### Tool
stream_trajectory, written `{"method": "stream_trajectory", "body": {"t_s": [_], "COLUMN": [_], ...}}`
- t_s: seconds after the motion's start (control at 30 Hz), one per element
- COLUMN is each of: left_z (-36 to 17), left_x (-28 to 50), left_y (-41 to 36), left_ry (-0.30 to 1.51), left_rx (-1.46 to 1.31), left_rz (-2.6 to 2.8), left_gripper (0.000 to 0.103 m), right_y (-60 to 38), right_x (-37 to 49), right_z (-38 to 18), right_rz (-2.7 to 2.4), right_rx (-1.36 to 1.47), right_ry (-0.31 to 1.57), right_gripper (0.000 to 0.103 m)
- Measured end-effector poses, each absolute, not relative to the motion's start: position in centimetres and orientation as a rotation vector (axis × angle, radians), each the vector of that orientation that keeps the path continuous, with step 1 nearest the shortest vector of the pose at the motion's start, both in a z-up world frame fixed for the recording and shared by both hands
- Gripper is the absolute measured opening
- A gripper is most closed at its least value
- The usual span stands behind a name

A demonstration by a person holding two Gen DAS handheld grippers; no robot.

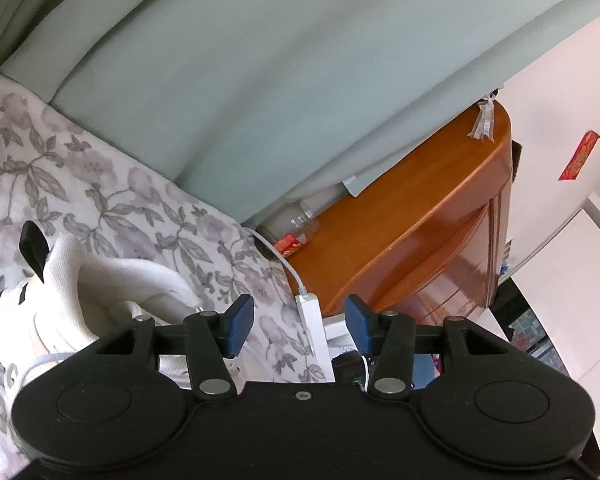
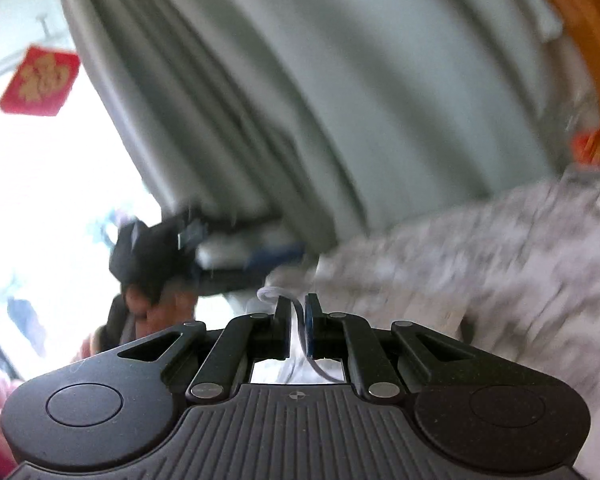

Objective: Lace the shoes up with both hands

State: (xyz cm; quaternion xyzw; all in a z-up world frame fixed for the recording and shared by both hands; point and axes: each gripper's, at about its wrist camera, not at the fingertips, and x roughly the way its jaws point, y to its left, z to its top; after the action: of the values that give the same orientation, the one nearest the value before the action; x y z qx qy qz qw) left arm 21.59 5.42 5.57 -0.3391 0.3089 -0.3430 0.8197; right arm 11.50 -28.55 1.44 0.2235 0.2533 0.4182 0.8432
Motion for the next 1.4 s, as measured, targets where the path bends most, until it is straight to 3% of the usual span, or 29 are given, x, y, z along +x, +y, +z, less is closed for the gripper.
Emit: {"method": "stream_trajectory", "body": {"t_s": [0.3, 0.67, 0.8, 0.9, 0.97, 1.03, 1.4], "left_z": [5.5, 5.4, 5.8, 6.1, 6.3, 6.3, 3.4], "left_x": [20.9, 20.8, 20.4, 20.0, 19.5, 18.8, 15.5], "left_y": [7.1, 7.8, 8.7, 9.5, 10.0, 10.8, 14.5], "left_ry": [0.647, 0.642, 0.619, 0.597, 0.585, 0.569, 0.597], "left_rx": [-0.731, -0.741, -0.742, -0.740, -0.733, -0.731, -0.777], "left_rz": [-0.706, -0.695, -0.680, -0.662, -0.644, -0.620, -0.490], "left_gripper": [0.052, 0.053, 0.054, 0.059, 0.060, 0.061, 0.060], "right_y": [-21.7, -18.8, -19.5, -21.0, -22.2, -23.6, -26.5], "right_x": [13.0, 12.6, 12.7, 12.9, 13.0, 13.1, 13.8], "right_z": [-2.8, -4.3, -4.0, -3.2, -2.7, -2.2, -1.6], "right_rz": [1.016, 1.042, 1.014, 0.975, 0.939, 0.903, 0.822], "right_rx": [0.345, 0.222, 0.209, 0.222, 0.239, 0.256, 0.323], "right_ry": [0.802, 0.896, 0.869, 0.826, 0.796, 0.766, 0.703], "right_gripper": [0.006, 0.006, 0.019, 0.044, 0.043, 0.053, 0.057]}}
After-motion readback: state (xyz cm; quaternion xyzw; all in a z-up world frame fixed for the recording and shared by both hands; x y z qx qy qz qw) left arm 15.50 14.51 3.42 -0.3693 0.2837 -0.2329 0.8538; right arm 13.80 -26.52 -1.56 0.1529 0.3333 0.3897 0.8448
